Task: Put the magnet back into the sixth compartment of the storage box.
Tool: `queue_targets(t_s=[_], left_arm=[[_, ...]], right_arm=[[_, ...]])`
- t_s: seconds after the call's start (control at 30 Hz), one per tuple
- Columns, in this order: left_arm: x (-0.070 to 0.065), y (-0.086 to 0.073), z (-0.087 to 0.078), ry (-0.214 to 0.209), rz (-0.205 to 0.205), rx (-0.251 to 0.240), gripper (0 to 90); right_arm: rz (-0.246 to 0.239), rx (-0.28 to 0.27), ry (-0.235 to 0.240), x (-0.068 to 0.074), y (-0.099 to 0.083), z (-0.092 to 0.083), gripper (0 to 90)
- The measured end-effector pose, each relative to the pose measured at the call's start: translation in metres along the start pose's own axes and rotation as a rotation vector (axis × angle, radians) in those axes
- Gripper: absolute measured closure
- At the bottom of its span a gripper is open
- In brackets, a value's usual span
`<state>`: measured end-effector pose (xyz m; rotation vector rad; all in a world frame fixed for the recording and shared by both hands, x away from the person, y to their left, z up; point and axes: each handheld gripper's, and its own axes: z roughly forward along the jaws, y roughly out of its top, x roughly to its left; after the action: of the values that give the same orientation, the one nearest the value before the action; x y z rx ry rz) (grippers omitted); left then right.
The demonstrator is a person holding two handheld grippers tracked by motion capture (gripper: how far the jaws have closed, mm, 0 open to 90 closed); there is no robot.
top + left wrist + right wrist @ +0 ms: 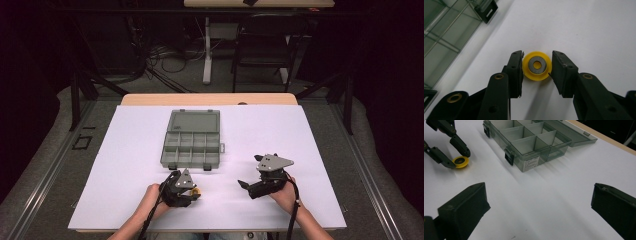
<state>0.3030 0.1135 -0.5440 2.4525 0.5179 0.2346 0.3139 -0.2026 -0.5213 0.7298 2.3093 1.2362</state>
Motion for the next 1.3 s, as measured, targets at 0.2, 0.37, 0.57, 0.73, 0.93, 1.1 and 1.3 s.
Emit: queue_targets(t_s=[0.2, 0.37, 0.57, 0.73, 0.93, 1.1, 1.3], left_arm=[[0.004, -0.002, -0.002, 0.012, -0.013, -0.005, 62.1], [0.006, -0.003, -0.005, 0.024, -0.018, -0.008, 62.2], [0.011, -0.006, -0.007, 0.028, -0.039, -0.020, 62.1], [0.014, -0.007, -0.008, 0.034, -0.048, -0.023, 62.2], [0.018, -0.010, -0.010, 0.045, -0.059, -0.025, 62.2], [0.022, -0.012, -0.012, 0.056, -0.067, -0.026, 62.2], [0.026, -0.014, -0.014, 0.068, -0.077, -0.028, 62.2]], right_arm=[[-0.001, 0.004, -0.003, -0.001, 0.000, 0.000, 0.3], [-0.002, 0.005, -0.008, 0.000, 0.000, 0.000, 0.4], [0.004, 0.003, -0.019, -0.001, -0.001, 0.000, 0.3], [0.005, 0.004, -0.016, -0.001, -0.001, 0.002, 0.3], [0.007, 0.007, -0.020, -0.001, -0.001, 0.002, 0.3], [0.004, 0.009, -0.021, -0.001, -0.001, 0.002, 0.3], [0.007, 0.009, -0.027, -0.002, -0.001, 0.002, 0.3]])
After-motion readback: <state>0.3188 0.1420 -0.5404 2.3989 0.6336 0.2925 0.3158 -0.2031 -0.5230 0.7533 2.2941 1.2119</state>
